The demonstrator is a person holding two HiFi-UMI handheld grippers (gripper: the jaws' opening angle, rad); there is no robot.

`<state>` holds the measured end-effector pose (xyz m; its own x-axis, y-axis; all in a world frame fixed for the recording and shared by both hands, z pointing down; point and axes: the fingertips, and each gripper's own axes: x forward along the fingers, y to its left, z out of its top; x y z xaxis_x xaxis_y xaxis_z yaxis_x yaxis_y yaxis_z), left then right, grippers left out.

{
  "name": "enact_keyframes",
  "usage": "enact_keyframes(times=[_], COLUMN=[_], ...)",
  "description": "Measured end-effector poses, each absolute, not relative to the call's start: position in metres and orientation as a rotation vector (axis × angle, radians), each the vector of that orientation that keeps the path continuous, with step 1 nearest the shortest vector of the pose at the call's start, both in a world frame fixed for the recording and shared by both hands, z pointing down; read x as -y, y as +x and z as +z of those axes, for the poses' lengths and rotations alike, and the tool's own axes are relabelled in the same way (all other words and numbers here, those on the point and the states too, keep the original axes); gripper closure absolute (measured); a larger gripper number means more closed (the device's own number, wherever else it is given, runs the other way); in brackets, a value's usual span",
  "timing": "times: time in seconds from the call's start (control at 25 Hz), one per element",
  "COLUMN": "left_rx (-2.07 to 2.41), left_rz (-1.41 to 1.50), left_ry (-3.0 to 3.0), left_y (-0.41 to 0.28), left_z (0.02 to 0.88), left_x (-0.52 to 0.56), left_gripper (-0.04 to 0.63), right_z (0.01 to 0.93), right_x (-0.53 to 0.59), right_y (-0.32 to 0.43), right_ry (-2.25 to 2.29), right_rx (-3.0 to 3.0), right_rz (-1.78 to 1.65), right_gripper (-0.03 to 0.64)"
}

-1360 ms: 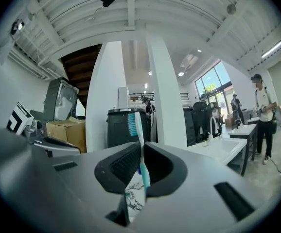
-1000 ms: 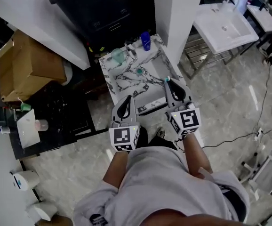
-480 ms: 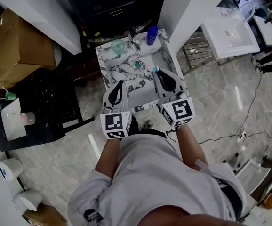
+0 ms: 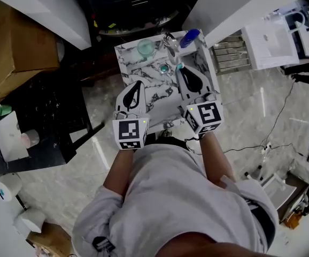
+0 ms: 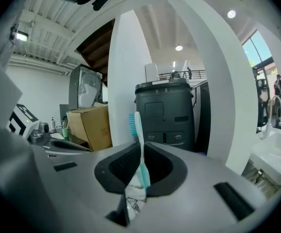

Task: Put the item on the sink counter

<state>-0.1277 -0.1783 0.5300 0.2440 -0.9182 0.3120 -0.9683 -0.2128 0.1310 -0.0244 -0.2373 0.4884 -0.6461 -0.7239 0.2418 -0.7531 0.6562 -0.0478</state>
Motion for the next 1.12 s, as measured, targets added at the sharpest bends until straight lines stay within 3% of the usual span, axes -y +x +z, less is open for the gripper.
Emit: enact_keyframes(times=[0.56,1.12], left_rx=[1.559,1.588], left_rz=[0.208,0.211], left_ry=[2.215,2.159], left_y=[-0.194,-0.198], left_z=[0.582,0.595], left_x=[0.235,0.254], left_gripper=[0.584,0.584], right_z=[0.532,0.532], right_x=[0.295,0.328], right_y=[-0.085,-0.125], right_ry=[1.273,1.146], right_rx=[2.499,2.578], right_rz=[0.297,0.298], right_gripper=[0.594,0.594])
